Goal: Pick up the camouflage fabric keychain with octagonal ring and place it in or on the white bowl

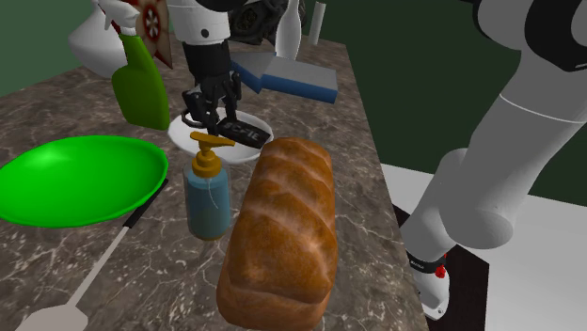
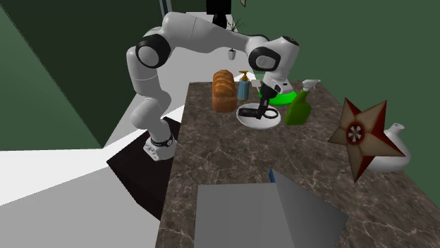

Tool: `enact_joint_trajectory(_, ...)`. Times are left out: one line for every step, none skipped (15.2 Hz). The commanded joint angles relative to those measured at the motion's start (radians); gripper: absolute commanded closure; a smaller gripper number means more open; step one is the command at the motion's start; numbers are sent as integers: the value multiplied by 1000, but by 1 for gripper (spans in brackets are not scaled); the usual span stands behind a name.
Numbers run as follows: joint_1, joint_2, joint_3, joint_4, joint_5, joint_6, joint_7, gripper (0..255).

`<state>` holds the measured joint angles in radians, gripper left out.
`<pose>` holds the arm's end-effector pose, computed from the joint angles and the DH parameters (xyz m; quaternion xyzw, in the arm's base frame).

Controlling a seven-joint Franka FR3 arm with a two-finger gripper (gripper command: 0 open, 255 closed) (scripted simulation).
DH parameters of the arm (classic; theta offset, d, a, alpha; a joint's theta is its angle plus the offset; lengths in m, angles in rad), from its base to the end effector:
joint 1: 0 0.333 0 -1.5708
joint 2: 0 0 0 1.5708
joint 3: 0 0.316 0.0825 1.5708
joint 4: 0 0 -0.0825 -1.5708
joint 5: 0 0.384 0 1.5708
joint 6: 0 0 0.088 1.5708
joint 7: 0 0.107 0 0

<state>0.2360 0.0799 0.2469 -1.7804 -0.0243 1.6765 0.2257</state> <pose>0.5037 0.2574 0.4909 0.9873 0.1306 -0.0842 0.0334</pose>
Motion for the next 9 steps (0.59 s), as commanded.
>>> enact_joint_trajectory(0,0,0,-1,0,1,0,255)
enact_joint_trajectory(0,0,0,-1,0,1,0,255)
enact_joint_trajectory(0,0,0,-1,0,1,0,255)
enact_joint_trajectory(0,0,0,-1,0,1,0,255)
enact_joint_trajectory(0,0,0,-1,0,1,0,0)
enact_joint_trajectory(0,0,0,-1,0,1,0,0)
enact_joint_trajectory(0,0,0,-1,0,1,0,0)
enact_joint_trajectory(0,0,0,-1,0,1,0,0)
enact_joint_trajectory(0,0,0,-1,0,1,0,0)
